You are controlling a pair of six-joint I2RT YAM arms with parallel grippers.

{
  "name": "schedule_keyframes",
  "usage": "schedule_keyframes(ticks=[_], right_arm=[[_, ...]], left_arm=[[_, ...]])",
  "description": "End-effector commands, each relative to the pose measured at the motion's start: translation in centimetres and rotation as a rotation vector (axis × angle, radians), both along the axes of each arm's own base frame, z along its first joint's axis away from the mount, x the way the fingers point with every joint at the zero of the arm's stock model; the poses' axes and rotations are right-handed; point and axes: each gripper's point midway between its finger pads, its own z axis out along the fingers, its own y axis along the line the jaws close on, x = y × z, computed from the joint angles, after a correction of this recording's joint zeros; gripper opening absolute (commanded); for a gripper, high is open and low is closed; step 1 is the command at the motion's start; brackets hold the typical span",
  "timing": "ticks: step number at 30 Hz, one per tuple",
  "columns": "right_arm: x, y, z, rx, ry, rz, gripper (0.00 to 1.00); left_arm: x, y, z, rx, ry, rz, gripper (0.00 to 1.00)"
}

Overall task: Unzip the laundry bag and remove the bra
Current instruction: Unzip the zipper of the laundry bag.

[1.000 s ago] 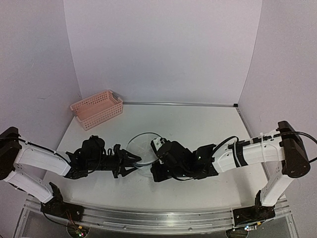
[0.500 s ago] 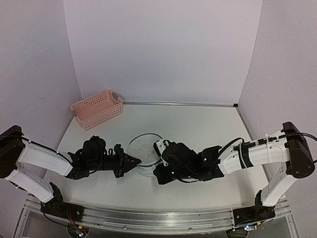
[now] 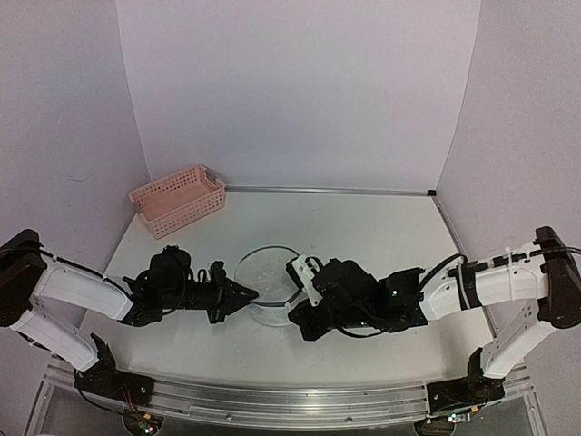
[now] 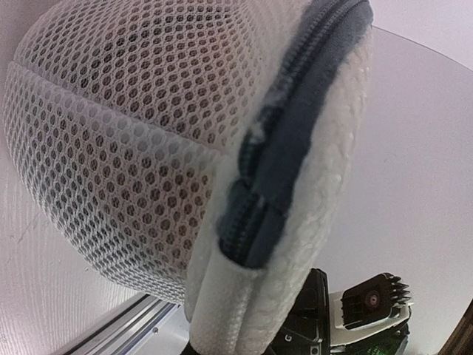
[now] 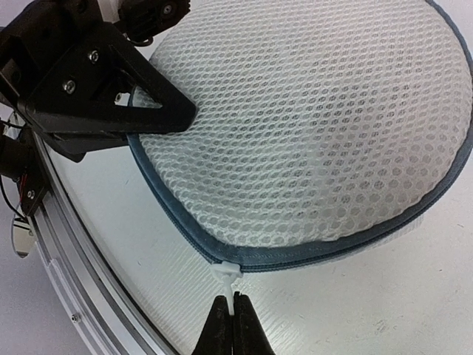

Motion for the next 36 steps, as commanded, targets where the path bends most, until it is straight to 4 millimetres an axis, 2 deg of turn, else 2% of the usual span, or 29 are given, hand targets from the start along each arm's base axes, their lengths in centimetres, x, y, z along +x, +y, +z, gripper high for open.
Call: schedule_keyframes(ticks=[1, 7, 10, 16, 19, 27, 36], right_arm=[[0.3, -1.1, 2.0, -0.009, -0.083, 0.025, 0.00], [0.7, -2.9, 2.5, -0.077, -0.163, 0.038, 0.00], [0.8, -3.9, 2.7, -0.101, -0.190, 0.039, 0.00], [1.1, -5.2, 3.7, -0.126, -0.259, 0.046, 0.00], [1.6, -5.9, 4.1, -0.153, -0.315, 0.047, 0.00], [3.4, -6.7, 5.1, -0.241, -0.449, 0.072, 0.00], [5.5, -7.2, 4.6, -0.259, -0.490, 0.142, 0.00]], left_arm=[[0.4, -0.1, 0.7, -0.020, -0.055, -0.042, 0.00], [0.5, 0.8, 0.9, -0.019, -0.090, -0.094, 0.00], [0.8, 1.1, 1.6, -0.022, -0.123, -0.133, 0.00], [0.9, 0.6, 2.6, 0.012, -0.194, -0.238, 0.00], [1.1, 0.9, 2.4, 0.043, -0.213, -0.263, 0.00], [1.3, 1.4, 2.7, 0.156, -0.294, -0.374, 0.00], [0.8, 2.4, 3.5, 0.223, -0.356, -0.489, 0.00]])
